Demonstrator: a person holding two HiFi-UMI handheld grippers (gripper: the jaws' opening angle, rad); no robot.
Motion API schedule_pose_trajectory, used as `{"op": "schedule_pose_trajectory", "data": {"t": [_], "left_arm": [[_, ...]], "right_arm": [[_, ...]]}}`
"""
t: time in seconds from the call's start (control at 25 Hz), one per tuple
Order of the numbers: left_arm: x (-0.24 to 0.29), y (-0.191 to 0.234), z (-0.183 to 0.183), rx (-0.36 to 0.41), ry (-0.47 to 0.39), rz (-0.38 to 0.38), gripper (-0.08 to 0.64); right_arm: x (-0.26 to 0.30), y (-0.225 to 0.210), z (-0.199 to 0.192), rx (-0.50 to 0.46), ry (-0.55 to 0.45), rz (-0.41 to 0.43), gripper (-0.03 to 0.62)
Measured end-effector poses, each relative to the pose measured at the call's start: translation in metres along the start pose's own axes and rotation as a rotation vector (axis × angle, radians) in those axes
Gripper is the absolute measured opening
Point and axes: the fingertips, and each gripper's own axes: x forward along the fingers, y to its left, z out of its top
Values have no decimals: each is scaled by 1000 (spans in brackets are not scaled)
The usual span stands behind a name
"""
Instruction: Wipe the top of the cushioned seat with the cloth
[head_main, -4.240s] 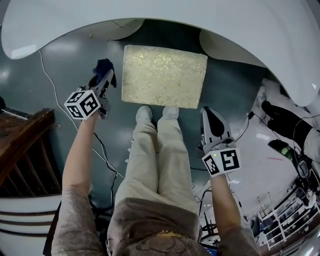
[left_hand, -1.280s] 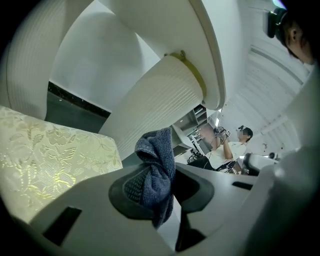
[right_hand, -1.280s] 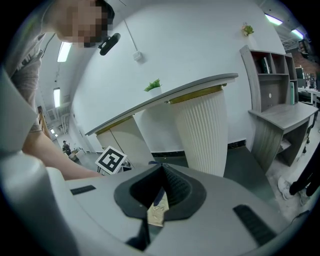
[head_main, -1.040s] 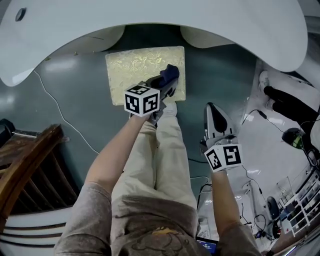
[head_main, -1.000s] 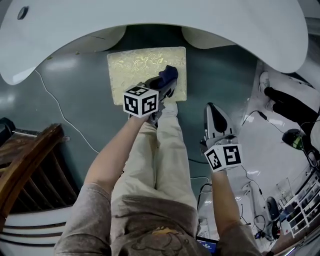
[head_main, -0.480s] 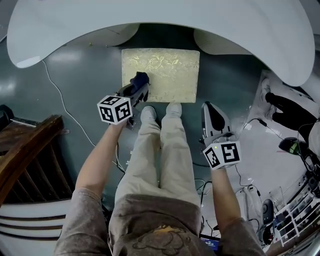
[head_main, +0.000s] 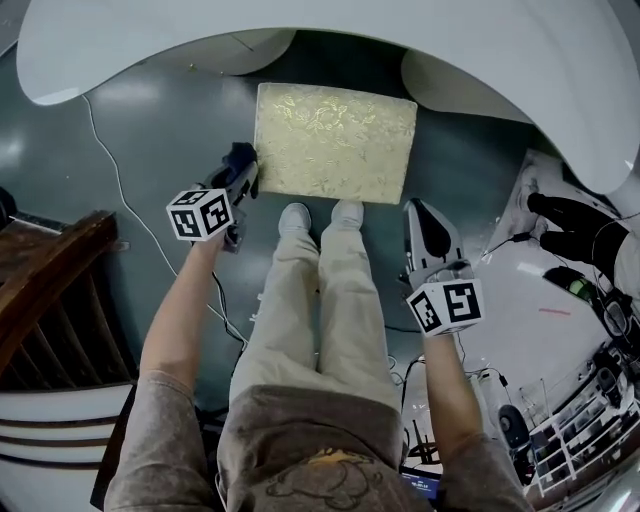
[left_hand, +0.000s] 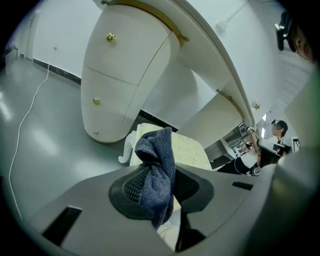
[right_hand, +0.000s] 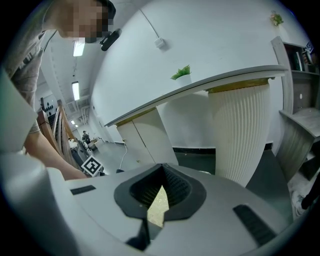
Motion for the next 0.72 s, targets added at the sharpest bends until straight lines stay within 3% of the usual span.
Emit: {"op": "schedule_pose_trajectory", "data": {"t": [0.2, 0.72], "left_arm": [[4, 15, -7, -2, 16, 24, 100], [30, 11, -21, -16, 62, -6, 100]], "right_arm": [[5, 6, -1, 0, 14, -2, 5], [11, 5, -1, -8, 21, -6, 5]]}}
